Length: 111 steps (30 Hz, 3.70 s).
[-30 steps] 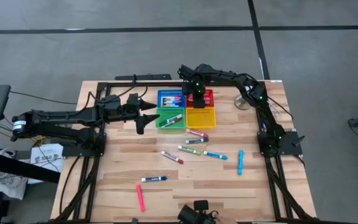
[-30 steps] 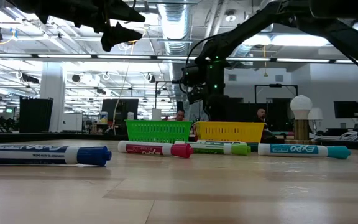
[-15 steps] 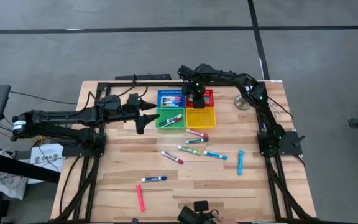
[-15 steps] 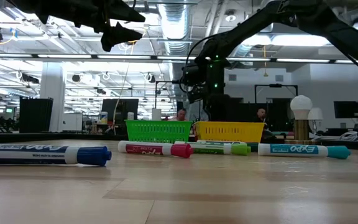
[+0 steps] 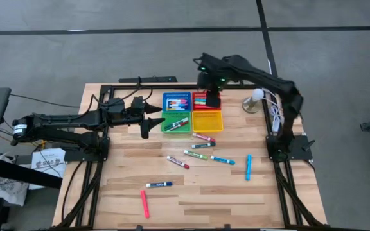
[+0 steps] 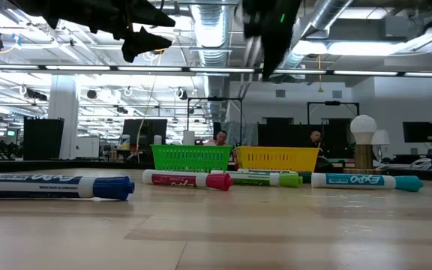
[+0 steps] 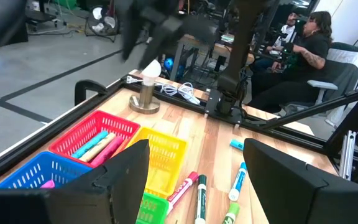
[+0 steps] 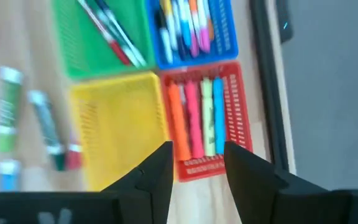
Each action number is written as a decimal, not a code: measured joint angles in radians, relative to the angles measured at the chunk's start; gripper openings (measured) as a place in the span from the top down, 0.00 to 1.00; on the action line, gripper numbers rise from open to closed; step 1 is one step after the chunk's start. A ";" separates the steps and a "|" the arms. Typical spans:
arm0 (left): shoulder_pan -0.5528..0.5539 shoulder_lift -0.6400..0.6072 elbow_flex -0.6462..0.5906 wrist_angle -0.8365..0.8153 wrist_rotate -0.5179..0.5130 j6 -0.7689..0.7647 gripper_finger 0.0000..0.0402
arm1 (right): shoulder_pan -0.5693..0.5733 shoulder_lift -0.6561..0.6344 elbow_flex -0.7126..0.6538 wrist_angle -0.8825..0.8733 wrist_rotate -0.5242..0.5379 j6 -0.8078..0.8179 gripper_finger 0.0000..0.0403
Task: Pick & Place Markers
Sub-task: Put the large light blue highlighter into the red bin
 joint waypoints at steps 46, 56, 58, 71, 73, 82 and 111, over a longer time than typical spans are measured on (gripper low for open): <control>0.000 0.000 0.000 0.000 0.000 0.000 0.35 | 0.727 -0.276 -0.640 -0.137 -0.064 1.945 0.60; 0.000 0.000 0.000 -0.001 0.000 0.000 0.35 | 0.765 -0.369 -0.872 -0.044 -0.154 2.035 0.70; 0.000 0.000 0.000 0.000 0.000 0.000 0.35 | 0.773 -0.411 -0.919 0.028 -0.150 2.064 0.71; 0.000 0.000 0.000 0.000 0.000 0.000 0.35 | 0.792 -0.585 -1.184 0.282 -0.132 2.174 0.73; 0.000 0.000 0.000 0.000 0.000 0.000 0.35 | 0.791 -0.586 -1.207 0.288 -0.141 2.175 0.73; 0.000 0.000 0.000 0.000 0.000 0.000 0.35 | 0.791 -0.586 -1.285 0.413 -0.159 2.181 0.73; 0.000 0.000 0.000 0.010 0.000 0.000 0.35 | 0.793 -0.588 -1.453 0.615 -0.158 2.275 0.73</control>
